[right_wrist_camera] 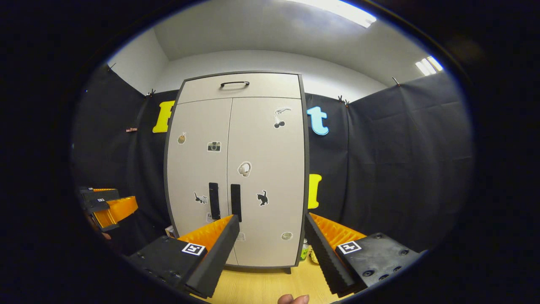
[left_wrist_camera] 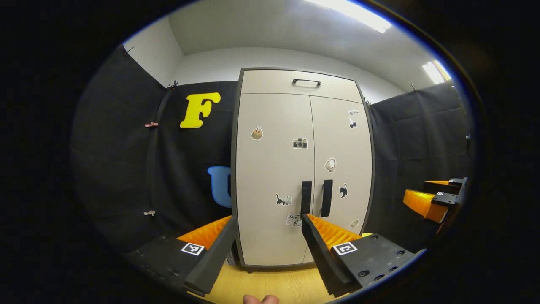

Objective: Open the right door of the double-door shoe cabinet with the right hand, and open the left door with the left hand.

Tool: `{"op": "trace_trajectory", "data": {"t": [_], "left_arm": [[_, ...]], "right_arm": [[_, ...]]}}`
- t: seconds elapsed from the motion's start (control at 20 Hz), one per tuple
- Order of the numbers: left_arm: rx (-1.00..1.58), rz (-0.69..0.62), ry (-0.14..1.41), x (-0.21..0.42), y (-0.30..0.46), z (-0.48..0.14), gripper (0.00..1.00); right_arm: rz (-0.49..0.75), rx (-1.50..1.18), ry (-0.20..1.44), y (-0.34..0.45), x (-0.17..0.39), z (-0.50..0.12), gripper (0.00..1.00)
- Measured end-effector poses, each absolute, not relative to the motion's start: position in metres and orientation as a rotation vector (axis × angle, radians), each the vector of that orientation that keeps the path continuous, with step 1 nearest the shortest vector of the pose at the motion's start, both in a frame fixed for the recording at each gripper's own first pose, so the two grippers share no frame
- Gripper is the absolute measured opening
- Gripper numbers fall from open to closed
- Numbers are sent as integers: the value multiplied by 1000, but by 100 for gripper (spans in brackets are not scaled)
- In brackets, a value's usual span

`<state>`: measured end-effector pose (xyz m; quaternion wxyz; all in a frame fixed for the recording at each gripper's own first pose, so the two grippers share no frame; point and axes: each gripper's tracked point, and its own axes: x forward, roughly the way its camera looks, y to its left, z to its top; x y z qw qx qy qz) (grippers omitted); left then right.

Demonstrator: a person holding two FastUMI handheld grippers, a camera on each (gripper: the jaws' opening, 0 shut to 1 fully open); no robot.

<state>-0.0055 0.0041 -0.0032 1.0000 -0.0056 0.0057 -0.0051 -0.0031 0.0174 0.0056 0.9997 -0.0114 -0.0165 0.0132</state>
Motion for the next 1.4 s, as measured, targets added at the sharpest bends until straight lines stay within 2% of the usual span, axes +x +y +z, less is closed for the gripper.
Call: {"op": "trace_trajectory", "data": {"t": [0.55, 0.95, 1.4], "left_arm": [[-11, -20, 23, -4, 7, -10, 95], [-26, -17, 41, -16, 14, -19, 95], [-45, 16, 74, -15, 36, -40, 95]], "right_arm": [[43, -1, -26, 31, 13, 4, 97], [130, 3, -27, 83, 93, -5, 97], [154, -88, -35, 130, 187, -42, 97]]}}
